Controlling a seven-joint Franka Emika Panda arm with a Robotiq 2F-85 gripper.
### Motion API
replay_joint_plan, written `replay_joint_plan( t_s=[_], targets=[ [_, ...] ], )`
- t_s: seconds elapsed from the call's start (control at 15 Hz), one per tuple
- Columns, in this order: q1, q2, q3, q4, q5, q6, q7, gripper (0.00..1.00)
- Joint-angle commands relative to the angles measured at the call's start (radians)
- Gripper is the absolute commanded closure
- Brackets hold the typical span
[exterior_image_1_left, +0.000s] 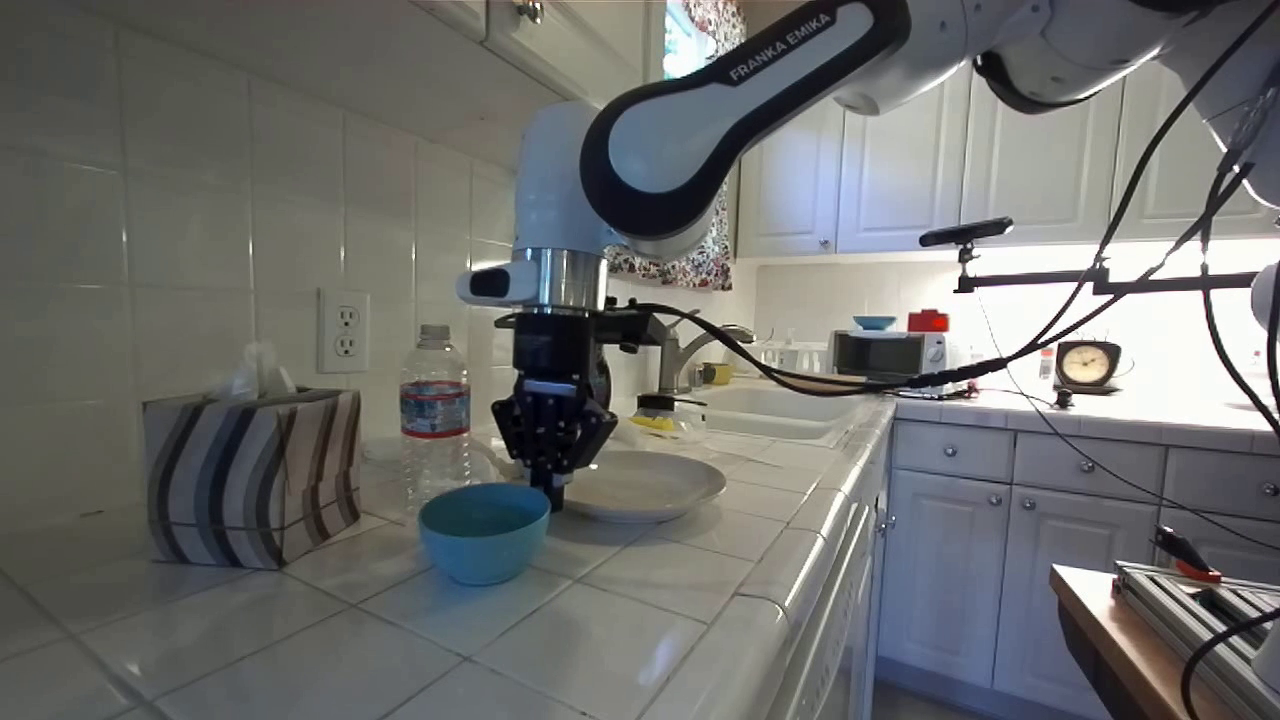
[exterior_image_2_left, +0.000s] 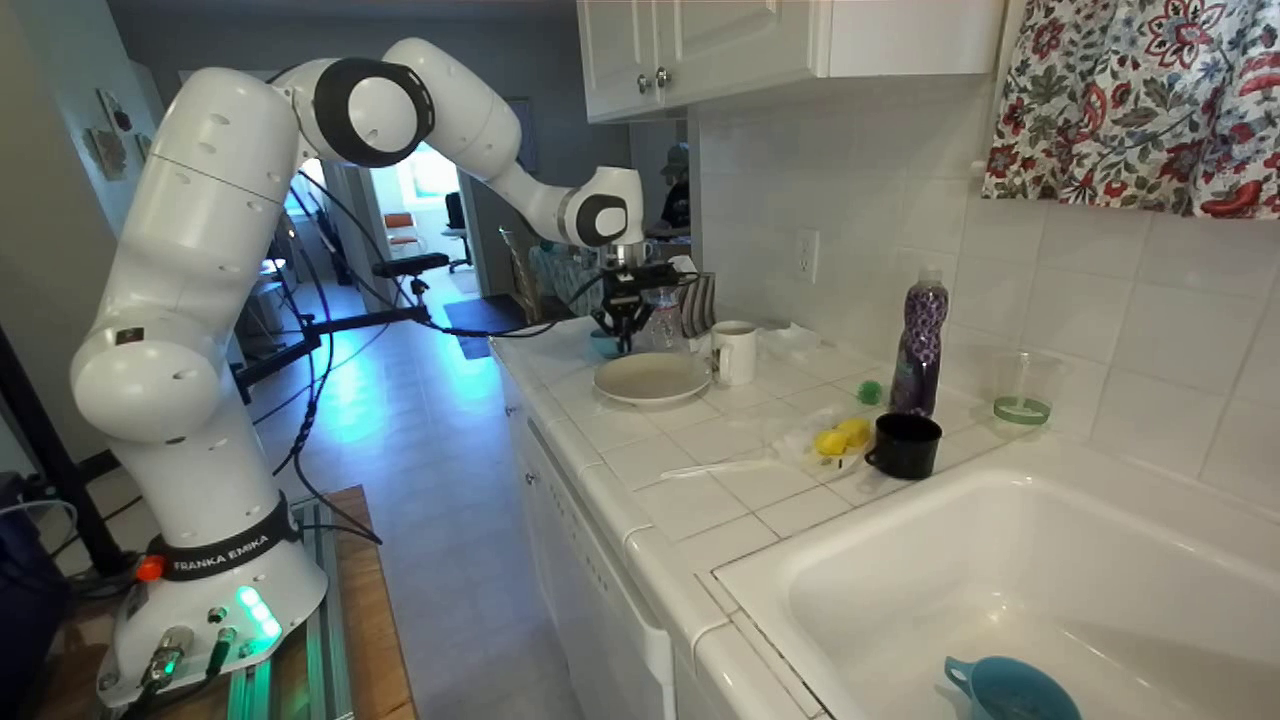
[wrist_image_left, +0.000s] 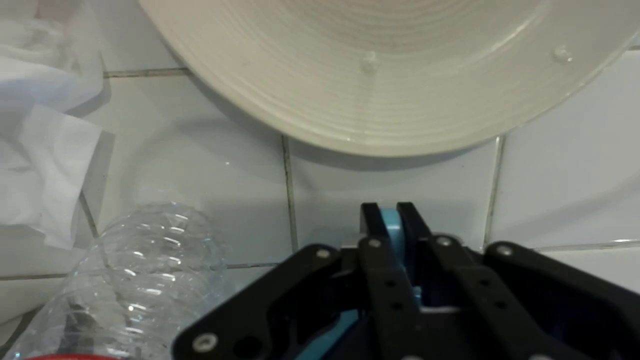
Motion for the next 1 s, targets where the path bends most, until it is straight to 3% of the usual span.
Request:
replay_joint_plan(
  t_s=[0.0,0.4,0.93],
  targets=[
    [-0.019,-0.023,0.017,-0.046,0.008,0.076,0.021,0.97],
    [-0.033,-0.042,0.034,-0.094,0.029,0.13,0.046,0.97],
    [-0.062,-0.06,0.063,-0.092,0.085,0.046,0.046,0.97]
  ],
)
